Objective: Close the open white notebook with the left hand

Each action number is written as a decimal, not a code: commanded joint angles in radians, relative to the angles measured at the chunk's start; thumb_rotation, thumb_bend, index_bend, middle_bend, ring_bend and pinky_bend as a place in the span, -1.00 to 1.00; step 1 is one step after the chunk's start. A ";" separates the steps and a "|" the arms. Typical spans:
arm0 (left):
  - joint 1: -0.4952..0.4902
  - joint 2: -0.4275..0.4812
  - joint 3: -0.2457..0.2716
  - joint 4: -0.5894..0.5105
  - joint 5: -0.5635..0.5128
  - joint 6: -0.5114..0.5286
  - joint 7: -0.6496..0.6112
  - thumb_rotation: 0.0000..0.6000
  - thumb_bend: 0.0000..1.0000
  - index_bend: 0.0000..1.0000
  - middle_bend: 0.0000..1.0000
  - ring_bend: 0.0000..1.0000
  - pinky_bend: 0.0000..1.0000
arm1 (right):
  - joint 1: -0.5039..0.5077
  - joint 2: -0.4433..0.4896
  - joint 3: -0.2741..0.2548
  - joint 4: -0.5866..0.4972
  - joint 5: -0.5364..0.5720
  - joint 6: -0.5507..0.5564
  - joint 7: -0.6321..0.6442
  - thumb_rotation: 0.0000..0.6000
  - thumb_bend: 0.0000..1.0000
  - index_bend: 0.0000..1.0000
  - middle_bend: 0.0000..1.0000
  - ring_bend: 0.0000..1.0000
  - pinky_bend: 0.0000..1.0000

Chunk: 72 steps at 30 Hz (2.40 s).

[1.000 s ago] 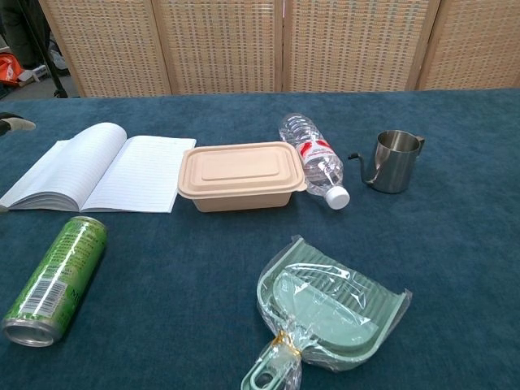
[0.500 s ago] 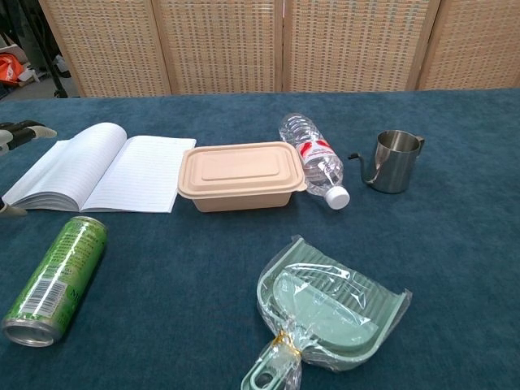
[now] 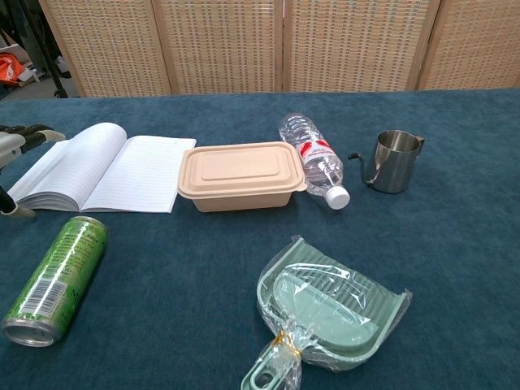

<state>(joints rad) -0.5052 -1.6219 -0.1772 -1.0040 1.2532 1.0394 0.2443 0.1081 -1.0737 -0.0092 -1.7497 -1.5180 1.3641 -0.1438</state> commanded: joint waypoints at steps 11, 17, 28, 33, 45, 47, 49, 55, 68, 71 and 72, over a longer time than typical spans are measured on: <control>-0.014 -0.034 0.002 0.052 0.014 0.026 -0.010 1.00 -1.00 -1.00 -1.00 -1.00 -1.00 | 0.000 -0.001 0.000 0.001 -0.003 0.002 0.001 1.00 -1.00 -1.00 -1.00 -1.00 -1.00; -0.020 -0.051 0.004 0.081 0.018 0.031 -0.011 1.00 -1.00 -1.00 -1.00 -1.00 -1.00 | -0.001 -0.001 0.000 0.001 -0.004 0.006 0.003 1.00 -1.00 -1.00 -1.00 -1.00 -1.00; -0.029 -0.083 0.016 0.130 0.022 0.020 -0.009 1.00 -1.00 -1.00 -1.00 -1.00 -1.00 | -0.004 -0.002 0.001 0.004 -0.012 0.015 0.010 1.00 -1.00 -1.00 -1.00 -1.00 -1.00; -0.030 -0.101 0.019 0.159 0.039 0.048 -0.015 1.00 -0.76 -1.00 -1.00 -1.00 -1.00 | -0.004 -0.002 0.002 0.006 -0.015 0.019 0.012 1.00 -1.00 -1.00 -1.00 -1.00 -1.00; -0.029 -0.161 0.057 0.285 0.205 0.305 -0.134 1.00 -0.45 -1.00 -1.00 -1.00 -1.00 | -0.005 -0.003 0.000 0.007 -0.018 0.020 0.012 1.00 -1.00 -1.00 -1.00 -1.00 -1.00; -0.031 -0.177 0.057 0.315 0.222 0.343 -0.173 1.00 -0.46 -1.00 -1.00 -1.00 -1.00 | -0.005 -0.003 0.001 0.007 -0.017 0.021 0.013 1.00 -1.00 -1.00 -1.00 -1.00 -1.00; -0.033 -0.192 0.050 0.340 0.227 0.366 -0.202 1.00 -0.46 -1.00 -1.00 -1.00 -1.00 | -0.006 -0.002 0.000 0.006 -0.019 0.022 0.014 1.00 -1.00 -1.00 -1.00 -1.00 -1.00; -0.040 -0.219 0.028 0.365 0.243 0.453 -0.280 1.00 -0.79 -1.00 -1.00 -1.00 -1.00 | -0.007 -0.001 0.001 0.006 -0.017 0.022 0.016 1.00 -1.00 -1.00 -1.00 -1.00 -1.00; -0.016 -0.219 0.017 0.308 0.256 0.555 -0.367 1.00 -1.00 -1.00 -1.00 -1.00 -1.00 | -0.008 0.003 0.002 0.005 -0.014 0.024 0.022 1.00 -1.00 -1.00 -1.00 -1.00 -1.00; 0.067 -0.173 0.042 0.227 0.220 0.551 -0.302 1.00 -1.00 -1.00 -1.00 -1.00 -1.00 | -0.008 0.004 0.006 0.008 -0.006 0.024 0.024 1.00 -1.00 -1.00 -1.00 -1.00 -1.00; 0.099 -0.136 0.060 0.159 0.211 0.543 -0.240 1.00 -1.00 -1.00 -1.00 -1.00 -1.00 | -0.008 0.003 0.008 0.009 -0.003 0.023 0.023 1.00 -1.00 -1.00 -1.00 -1.00 -1.00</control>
<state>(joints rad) -0.4895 -1.8217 -0.1505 -0.7321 1.4978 1.5910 -0.1046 0.0999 -1.0699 -0.0030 -1.7419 -1.5225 1.3874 -0.1208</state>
